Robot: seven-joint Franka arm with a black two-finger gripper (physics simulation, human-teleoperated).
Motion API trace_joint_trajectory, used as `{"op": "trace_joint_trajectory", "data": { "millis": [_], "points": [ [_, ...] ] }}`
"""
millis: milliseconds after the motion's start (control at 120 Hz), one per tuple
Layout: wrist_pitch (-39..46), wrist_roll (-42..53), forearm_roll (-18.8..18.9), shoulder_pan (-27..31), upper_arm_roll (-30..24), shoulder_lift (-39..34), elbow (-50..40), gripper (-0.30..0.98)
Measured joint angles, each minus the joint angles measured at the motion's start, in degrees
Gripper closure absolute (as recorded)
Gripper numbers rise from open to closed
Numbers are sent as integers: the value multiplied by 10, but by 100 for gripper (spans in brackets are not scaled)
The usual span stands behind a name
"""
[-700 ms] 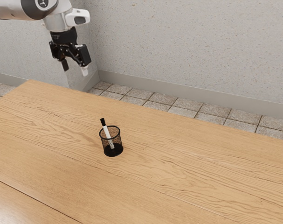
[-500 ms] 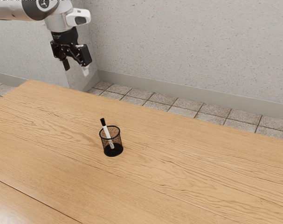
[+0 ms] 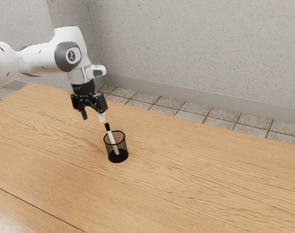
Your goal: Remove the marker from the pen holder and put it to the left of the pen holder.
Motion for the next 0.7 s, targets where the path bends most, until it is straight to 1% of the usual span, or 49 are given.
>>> {"op": "trace_joint_trajectory", "data": {
  "millis": [200,508,700],
  "points": [
    [32,24,-28,-1,0,33,0,0],
    [47,54,-36,-1,4,97,52,0],
    [50,68,-37,-1,4,121,74,0]
  ]
}}
